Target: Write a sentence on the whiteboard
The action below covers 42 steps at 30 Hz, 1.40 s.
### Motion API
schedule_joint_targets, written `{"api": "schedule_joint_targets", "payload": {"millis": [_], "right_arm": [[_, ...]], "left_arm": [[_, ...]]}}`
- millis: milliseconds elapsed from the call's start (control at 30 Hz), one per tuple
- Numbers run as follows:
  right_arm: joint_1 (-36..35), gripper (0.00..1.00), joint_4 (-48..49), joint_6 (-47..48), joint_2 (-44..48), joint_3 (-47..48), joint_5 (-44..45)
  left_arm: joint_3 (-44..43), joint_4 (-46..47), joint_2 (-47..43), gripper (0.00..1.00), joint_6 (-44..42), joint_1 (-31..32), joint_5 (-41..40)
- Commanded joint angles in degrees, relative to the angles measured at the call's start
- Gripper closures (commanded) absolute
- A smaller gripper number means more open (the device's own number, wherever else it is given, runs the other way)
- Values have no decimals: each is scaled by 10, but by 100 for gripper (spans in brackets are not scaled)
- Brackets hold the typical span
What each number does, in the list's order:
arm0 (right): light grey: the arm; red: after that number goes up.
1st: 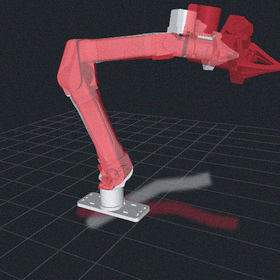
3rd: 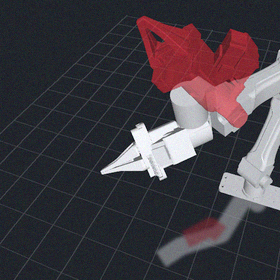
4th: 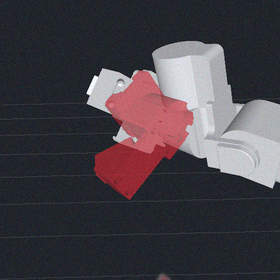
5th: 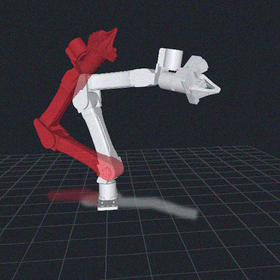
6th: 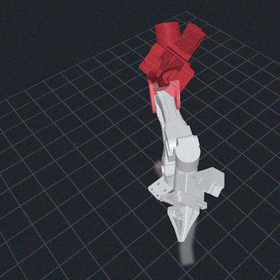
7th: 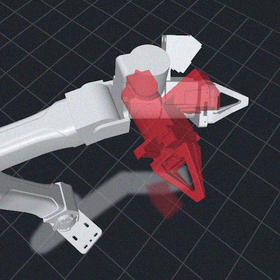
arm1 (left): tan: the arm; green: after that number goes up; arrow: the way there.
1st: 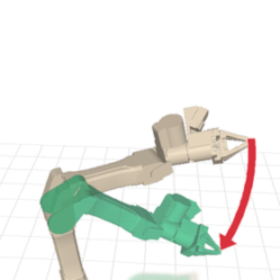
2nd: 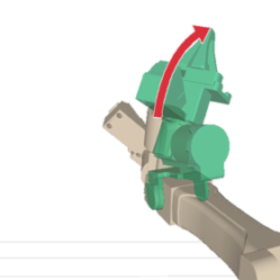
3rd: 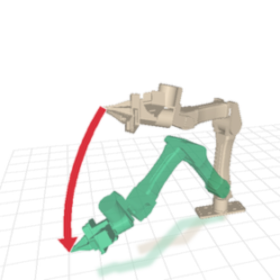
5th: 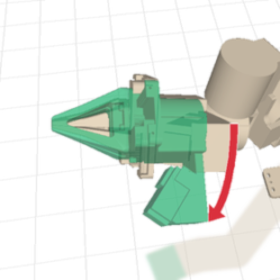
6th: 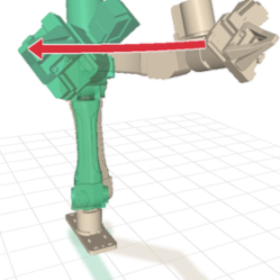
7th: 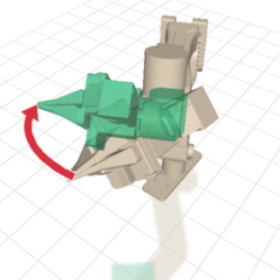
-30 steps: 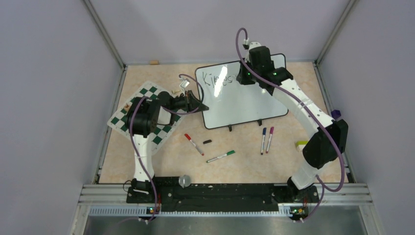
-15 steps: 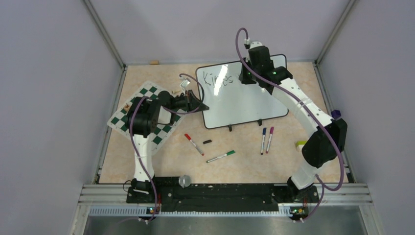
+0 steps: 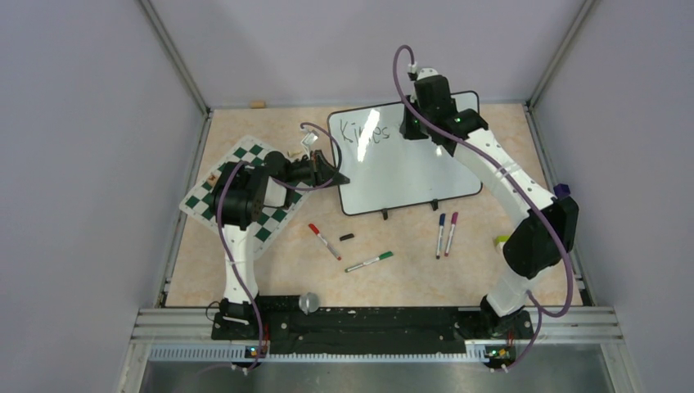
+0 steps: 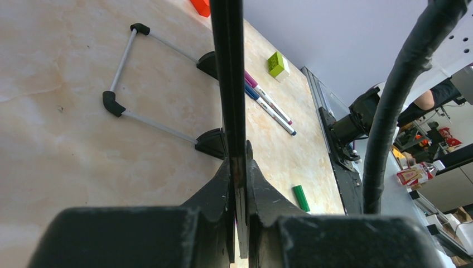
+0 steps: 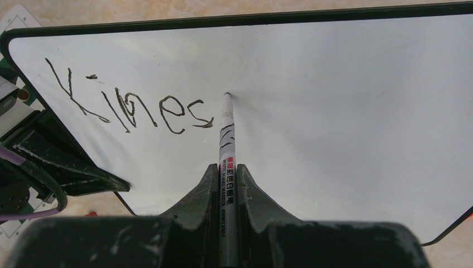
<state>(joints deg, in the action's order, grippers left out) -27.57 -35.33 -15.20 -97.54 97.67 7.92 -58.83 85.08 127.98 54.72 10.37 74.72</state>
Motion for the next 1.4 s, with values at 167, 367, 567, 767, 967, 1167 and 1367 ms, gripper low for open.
{"api": "schedule_joint_targets", "payload": {"millis": [167,367,567,767,967,1167,1367], "right_arm": [[3,100,2,0,-21,38,-17],[3,100,-3,3,-18,34,-26],[3,100,-11,3,-9,14,-21],[3,100,-25,4,-6,13,4],[3,100,-31,4,-7,16,16],[3,100,-38,3,-5,17,30],[3,100,-44,3,-4,11,16]], "left_arm": [[-16,77,-12,100,-29,10,34],[-19,77,-10,100,-29,10,33],[-18,77,-10,100,-30,10,30],[-17,77,-10,100,-30,10,27],[-16,77,-11,100,-30,10,25],[-15,77,-11,100,-30,10,24],[-14,77,-12,100,-29,10,23]]}}
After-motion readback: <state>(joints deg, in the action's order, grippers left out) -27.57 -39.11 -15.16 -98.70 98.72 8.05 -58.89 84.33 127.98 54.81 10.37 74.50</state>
